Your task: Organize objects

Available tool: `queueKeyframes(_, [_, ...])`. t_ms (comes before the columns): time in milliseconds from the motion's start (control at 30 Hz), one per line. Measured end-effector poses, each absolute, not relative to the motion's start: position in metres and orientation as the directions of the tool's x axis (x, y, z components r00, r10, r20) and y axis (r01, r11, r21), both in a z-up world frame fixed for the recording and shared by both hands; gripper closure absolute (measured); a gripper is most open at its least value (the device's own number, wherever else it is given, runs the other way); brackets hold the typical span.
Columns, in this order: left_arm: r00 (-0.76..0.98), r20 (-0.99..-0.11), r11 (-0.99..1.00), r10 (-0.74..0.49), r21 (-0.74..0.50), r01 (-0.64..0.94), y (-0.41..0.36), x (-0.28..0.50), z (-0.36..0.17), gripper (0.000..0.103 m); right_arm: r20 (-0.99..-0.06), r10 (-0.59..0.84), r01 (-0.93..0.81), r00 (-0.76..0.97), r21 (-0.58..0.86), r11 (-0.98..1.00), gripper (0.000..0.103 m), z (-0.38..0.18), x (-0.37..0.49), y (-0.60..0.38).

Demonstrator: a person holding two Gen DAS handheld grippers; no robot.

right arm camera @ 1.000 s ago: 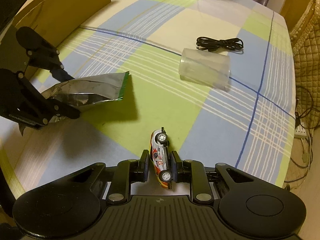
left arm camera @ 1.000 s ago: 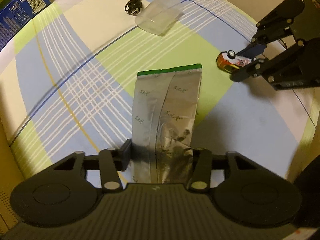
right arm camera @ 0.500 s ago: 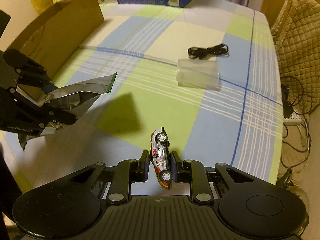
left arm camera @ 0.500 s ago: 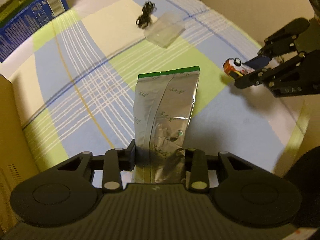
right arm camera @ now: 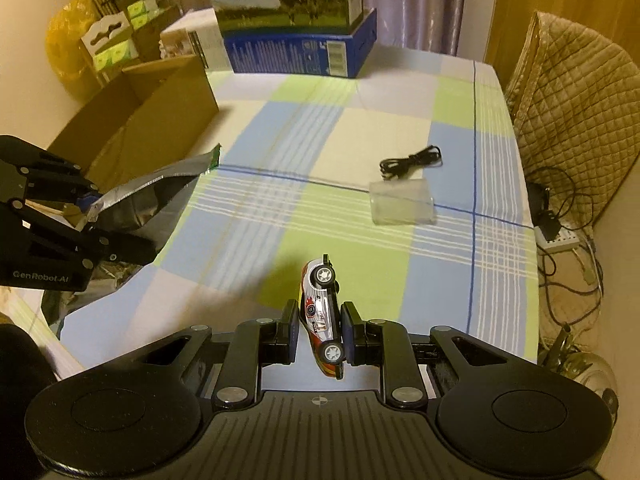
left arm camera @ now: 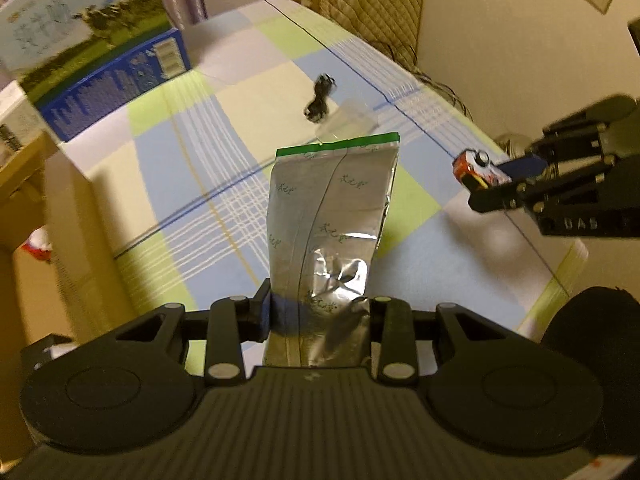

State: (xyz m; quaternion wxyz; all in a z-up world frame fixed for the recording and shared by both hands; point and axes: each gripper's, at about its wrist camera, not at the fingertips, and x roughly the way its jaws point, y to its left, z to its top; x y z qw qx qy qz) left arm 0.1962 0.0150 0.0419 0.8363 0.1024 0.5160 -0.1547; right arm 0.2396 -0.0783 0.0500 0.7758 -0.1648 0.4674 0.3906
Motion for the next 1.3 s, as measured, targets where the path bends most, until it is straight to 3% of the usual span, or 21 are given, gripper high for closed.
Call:
queueKeyframes(600, [0.543,-0.829,0.973,-0.131,-0.002,0.231,0.074,0.114,0.097,0.072,-0.774,0.554,-0.747,0.307,0.165,0.644,0.084,0.098,0.156,-0.038])
queueKeyframes(1300, [0.614,-0.789,0.996,-0.025,0.031,0.08,0.168,0.061,0.134,0.072,-0.751,0.616,-0.843,0.24,0.154,0.516,0.084,0.109,0.101,0.056])
